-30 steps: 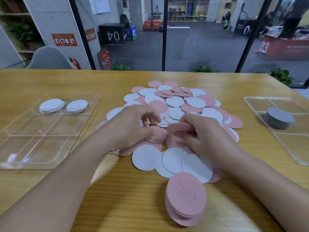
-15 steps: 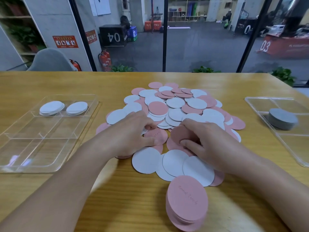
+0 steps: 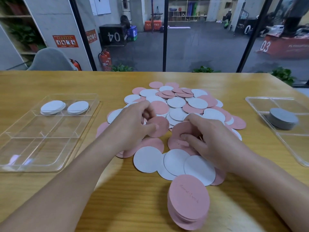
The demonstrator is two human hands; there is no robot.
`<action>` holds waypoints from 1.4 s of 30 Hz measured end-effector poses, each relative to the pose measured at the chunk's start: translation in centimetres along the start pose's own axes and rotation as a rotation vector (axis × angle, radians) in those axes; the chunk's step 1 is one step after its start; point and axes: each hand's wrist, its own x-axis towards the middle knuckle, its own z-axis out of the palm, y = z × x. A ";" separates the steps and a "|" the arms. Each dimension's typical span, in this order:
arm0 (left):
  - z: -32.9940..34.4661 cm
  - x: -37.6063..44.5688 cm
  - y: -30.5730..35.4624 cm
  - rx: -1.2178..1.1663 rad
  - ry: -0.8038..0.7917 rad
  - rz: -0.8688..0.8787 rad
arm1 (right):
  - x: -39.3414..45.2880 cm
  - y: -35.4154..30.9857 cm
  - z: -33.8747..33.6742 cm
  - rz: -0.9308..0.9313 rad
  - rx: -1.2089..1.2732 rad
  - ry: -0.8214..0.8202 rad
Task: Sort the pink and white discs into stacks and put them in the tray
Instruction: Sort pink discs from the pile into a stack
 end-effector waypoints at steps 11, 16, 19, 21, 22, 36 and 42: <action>2.0 -0.5 1.1 -0.415 -0.200 0.190 | 0.0 0.0 0.0 0.032 0.028 -0.017; 3.3 -0.3 0.4 -0.022 -0.039 0.128 | 0.3 0.8 -0.4 0.117 -0.015 0.025; 4.2 -0.7 1.2 0.098 -0.109 0.115 | 0.4 1.1 -0.7 0.141 -0.034 0.056; 4.6 -0.8 1.6 0.204 -0.117 0.128 | 0.4 1.2 -0.6 0.149 -0.049 0.037; 4.6 -0.9 1.8 0.240 -0.120 0.124 | 0.4 1.2 -0.5 0.148 -0.057 0.023; 4.9 -1.0 2.4 -0.077 -0.135 -0.085 | 0.3 0.9 -0.3 0.135 -0.052 0.018; 2.3 0.0 0.5 -0.170 0.066 -0.010 | 0.3 0.6 -0.1 0.113 0.037 0.032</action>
